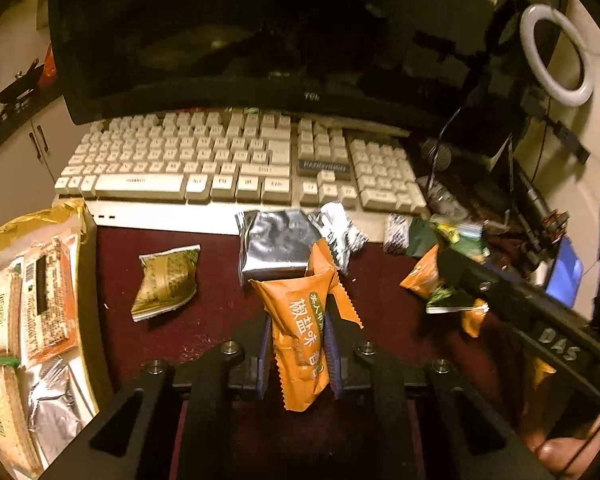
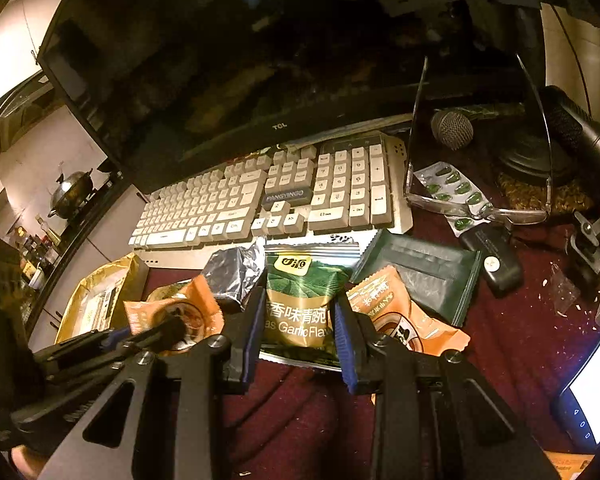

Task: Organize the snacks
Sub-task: 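Lift the orange packet and green pack off the cloth with both grippers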

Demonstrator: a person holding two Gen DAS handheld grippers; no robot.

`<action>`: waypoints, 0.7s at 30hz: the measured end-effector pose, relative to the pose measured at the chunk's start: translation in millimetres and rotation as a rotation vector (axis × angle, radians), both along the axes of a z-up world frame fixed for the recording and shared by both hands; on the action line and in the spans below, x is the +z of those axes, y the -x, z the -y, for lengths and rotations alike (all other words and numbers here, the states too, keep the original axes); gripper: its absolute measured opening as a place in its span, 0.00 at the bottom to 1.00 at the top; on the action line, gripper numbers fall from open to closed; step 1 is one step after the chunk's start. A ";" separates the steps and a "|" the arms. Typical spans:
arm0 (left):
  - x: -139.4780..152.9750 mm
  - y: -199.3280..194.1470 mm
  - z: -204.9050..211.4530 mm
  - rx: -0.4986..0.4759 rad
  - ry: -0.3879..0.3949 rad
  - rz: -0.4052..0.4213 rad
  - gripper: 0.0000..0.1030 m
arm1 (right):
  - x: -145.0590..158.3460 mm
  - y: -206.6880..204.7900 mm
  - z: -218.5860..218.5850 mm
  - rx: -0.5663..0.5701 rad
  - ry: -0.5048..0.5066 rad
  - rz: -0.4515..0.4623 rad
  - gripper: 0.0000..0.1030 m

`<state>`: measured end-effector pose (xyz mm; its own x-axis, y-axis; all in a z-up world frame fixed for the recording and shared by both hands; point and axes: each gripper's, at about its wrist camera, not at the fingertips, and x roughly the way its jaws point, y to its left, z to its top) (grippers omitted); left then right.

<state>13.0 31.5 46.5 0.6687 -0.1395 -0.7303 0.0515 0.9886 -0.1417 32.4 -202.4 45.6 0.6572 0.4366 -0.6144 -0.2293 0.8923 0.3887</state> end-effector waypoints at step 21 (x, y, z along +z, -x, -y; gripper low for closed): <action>40.4 28.6 -18.0 0.004 0.061 0.124 0.22 | 15.4 13.2 -12.7 0.072 -0.005 0.105 0.31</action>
<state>-15.6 49.5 86.8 0.7538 -0.1785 -0.6324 0.0689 0.9786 -0.1941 19.2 -189.7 61.0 0.6848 0.4876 -0.5415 -0.3320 0.8703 0.3638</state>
